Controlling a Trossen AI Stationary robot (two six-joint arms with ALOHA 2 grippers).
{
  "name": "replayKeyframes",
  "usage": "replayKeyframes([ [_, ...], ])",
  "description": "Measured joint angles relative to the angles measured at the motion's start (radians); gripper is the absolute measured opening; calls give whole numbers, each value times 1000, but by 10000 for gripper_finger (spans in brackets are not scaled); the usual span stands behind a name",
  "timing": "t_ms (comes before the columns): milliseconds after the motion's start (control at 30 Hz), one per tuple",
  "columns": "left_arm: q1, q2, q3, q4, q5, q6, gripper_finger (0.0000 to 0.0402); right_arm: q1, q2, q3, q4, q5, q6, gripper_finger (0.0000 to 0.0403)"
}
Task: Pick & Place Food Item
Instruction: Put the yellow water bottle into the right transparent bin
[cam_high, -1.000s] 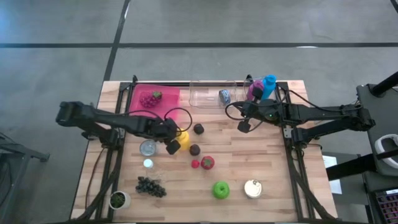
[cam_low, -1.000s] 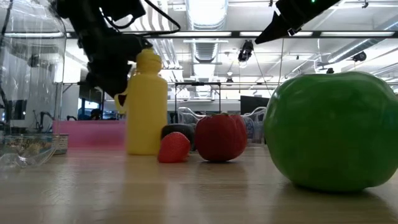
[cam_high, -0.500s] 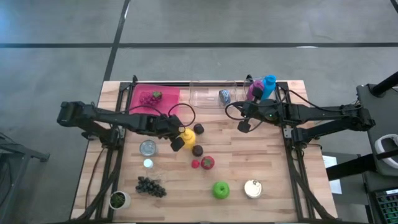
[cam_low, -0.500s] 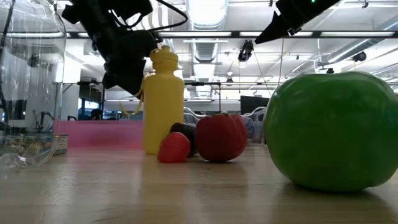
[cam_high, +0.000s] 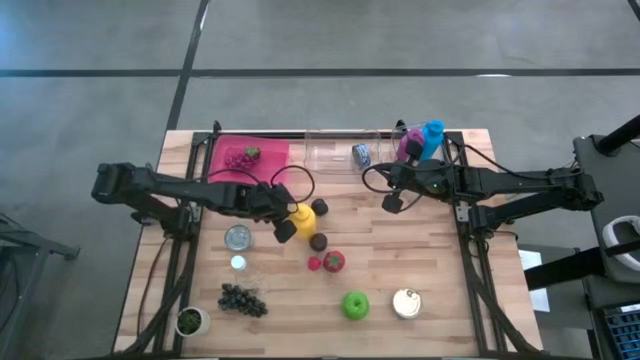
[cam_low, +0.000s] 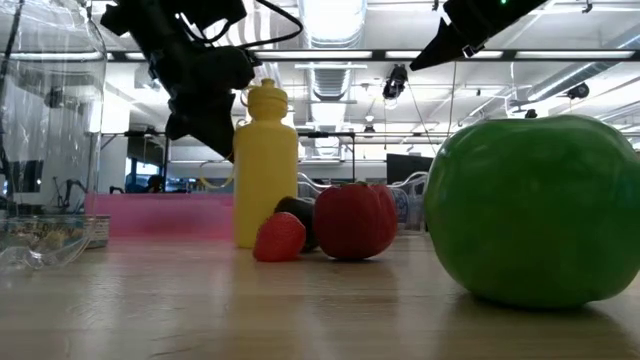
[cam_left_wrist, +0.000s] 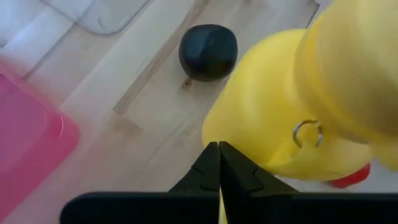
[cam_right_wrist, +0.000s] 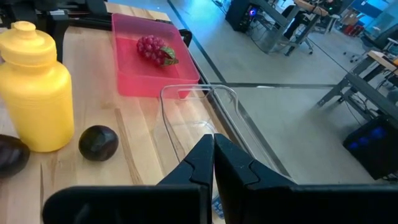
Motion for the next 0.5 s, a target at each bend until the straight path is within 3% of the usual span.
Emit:
replayKeyframes([
  [333,-2,-55,5,-129,0,7,1,0,0,-1,1,0,20,8],
  [500,-3,-38,5,-148,56,-5,1,0,0,-3,-5,0,31,8],
])
